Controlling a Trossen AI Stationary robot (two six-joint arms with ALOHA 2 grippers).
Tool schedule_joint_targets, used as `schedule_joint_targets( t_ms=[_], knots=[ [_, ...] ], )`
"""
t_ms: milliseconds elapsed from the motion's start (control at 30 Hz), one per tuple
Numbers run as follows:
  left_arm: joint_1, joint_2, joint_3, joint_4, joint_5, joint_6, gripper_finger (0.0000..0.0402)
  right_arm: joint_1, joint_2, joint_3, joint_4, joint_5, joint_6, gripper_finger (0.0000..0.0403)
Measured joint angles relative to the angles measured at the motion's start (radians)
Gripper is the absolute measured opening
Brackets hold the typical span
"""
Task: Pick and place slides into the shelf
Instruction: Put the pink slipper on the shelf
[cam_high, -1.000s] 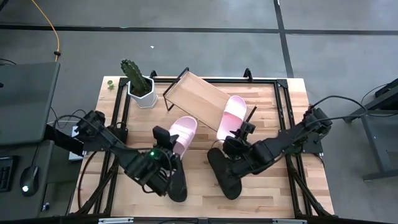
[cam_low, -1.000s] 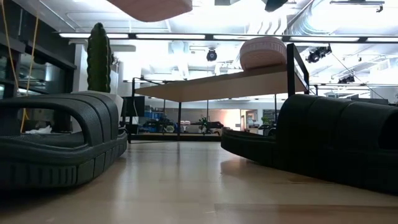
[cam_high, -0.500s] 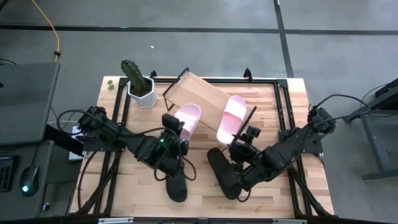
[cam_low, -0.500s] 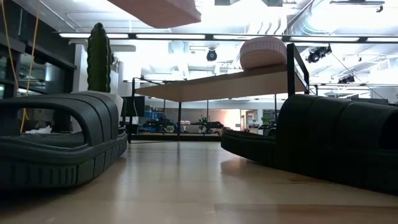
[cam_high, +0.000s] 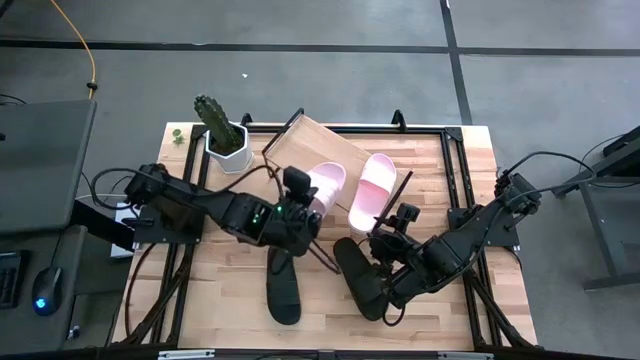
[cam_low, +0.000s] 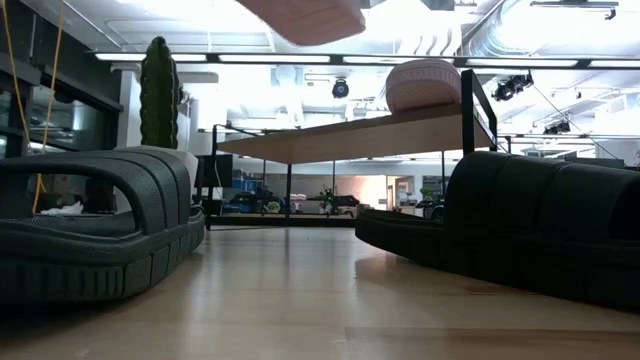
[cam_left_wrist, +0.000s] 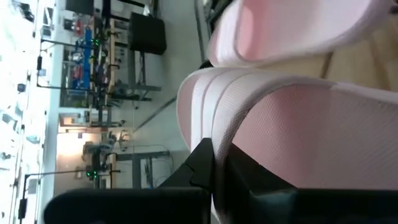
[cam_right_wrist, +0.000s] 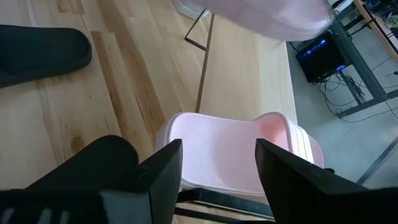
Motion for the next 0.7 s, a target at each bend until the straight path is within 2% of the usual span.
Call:
schedule_joint_targets(
  t_ms=[700],
  knots=[
    [0.237,-0.012,0.000,0.125,0.240,0.144,0.0004,0.000,0.000,0.000,-0.004,-0.002,-0.001,0.0193]
  ],
)
